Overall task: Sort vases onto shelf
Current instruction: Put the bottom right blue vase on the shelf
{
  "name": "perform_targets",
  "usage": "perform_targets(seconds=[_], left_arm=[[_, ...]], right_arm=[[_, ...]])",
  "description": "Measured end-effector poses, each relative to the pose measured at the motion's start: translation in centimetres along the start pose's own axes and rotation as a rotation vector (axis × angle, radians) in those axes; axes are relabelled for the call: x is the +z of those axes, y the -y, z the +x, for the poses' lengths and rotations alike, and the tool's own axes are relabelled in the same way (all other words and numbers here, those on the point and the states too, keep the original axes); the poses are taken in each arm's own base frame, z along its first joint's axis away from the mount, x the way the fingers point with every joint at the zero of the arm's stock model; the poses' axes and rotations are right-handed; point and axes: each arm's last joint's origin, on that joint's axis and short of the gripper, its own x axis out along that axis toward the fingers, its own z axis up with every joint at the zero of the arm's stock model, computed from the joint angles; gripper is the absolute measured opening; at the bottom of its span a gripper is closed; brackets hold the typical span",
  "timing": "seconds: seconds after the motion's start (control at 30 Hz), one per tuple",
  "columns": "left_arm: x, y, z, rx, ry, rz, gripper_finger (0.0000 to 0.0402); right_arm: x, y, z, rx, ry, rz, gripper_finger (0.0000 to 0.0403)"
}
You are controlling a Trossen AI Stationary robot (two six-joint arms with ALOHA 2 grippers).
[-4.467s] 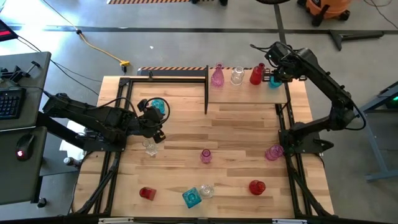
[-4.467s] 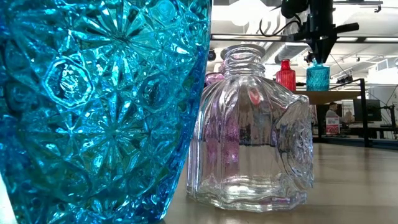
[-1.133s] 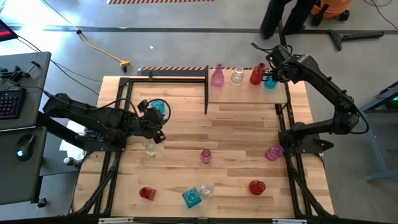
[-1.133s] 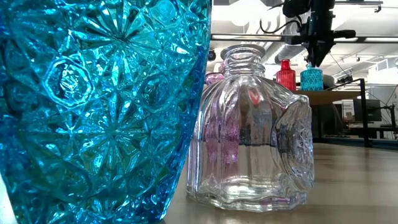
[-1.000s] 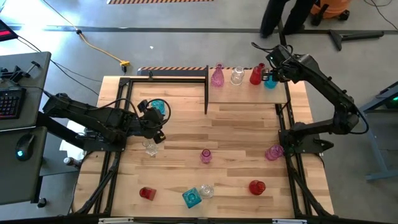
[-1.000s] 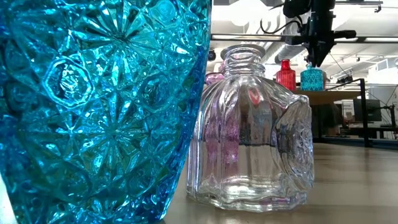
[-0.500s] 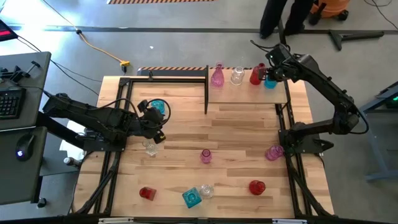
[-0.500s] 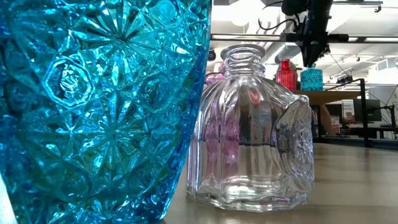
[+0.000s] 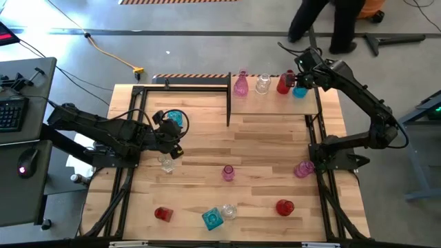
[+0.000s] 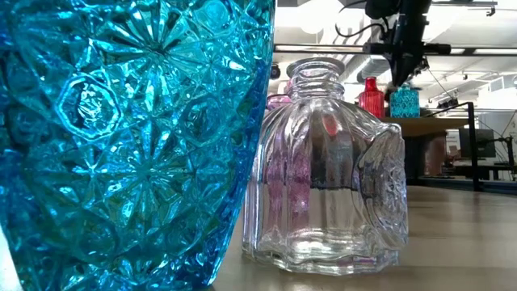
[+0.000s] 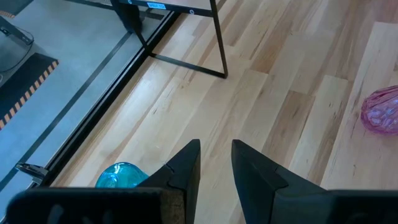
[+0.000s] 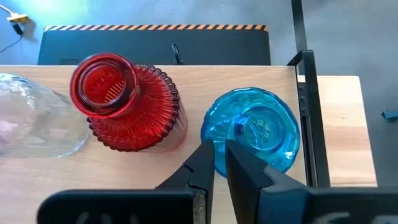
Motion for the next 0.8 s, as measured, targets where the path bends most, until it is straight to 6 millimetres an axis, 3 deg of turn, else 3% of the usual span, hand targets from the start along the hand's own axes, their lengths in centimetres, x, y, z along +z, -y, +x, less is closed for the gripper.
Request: perform_targets(seconds=[0.5, 0.8], left_arm=[[0.0, 0.0, 0.0, 0.0, 0.0, 0.0, 0.0083], [0.0, 0.0, 0.0, 0.0, 0.0, 0.0, 0.0083]], right_arm=[[-0.02, 0.32, 0.0, -0.08, 0.031, -0.034, 0.003], [-0.16, 0.14, -0.01, -0.013, -0.016, -0.06, 0.003]])
